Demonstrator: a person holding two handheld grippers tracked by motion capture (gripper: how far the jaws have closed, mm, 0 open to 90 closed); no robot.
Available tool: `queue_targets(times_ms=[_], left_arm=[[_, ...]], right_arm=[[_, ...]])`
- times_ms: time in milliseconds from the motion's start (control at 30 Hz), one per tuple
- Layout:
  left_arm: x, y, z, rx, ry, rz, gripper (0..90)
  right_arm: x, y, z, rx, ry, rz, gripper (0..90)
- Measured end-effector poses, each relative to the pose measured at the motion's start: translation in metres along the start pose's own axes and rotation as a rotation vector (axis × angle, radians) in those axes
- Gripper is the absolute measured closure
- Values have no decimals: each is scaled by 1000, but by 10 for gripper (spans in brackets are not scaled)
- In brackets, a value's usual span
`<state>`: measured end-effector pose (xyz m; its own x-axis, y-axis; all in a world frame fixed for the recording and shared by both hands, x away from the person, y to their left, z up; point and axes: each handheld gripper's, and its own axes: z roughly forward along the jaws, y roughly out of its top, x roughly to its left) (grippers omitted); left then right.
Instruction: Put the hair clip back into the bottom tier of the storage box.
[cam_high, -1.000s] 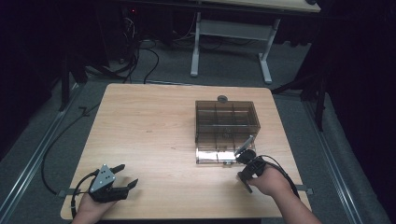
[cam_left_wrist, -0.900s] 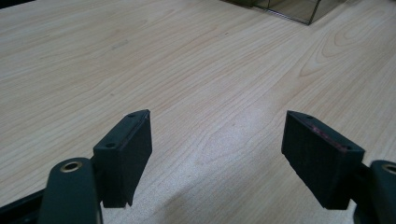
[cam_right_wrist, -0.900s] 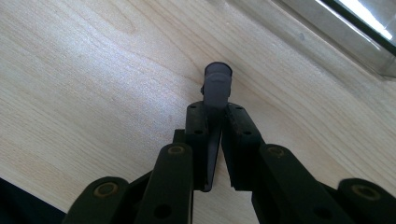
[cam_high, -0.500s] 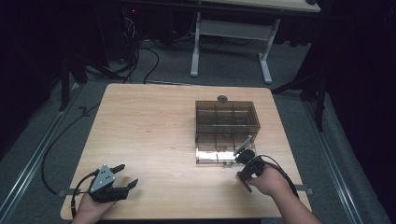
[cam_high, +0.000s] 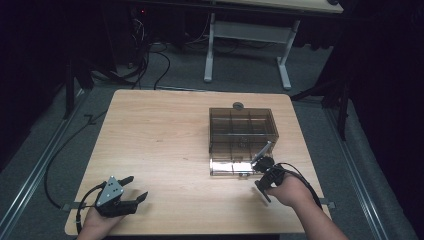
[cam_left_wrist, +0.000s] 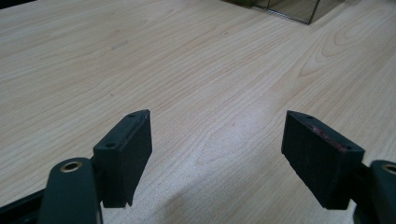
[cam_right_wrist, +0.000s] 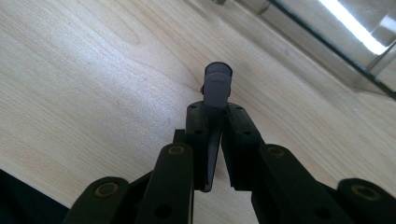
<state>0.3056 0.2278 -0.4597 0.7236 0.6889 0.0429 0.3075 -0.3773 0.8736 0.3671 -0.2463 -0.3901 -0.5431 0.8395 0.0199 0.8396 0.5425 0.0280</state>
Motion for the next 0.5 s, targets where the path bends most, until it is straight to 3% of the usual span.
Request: queue_targets(times_ms=[500], left_arm=[[0, 0, -1, 0, -2, -1, 249]], right_arm=[[0, 10, -11, -13, 1, -15, 813]])
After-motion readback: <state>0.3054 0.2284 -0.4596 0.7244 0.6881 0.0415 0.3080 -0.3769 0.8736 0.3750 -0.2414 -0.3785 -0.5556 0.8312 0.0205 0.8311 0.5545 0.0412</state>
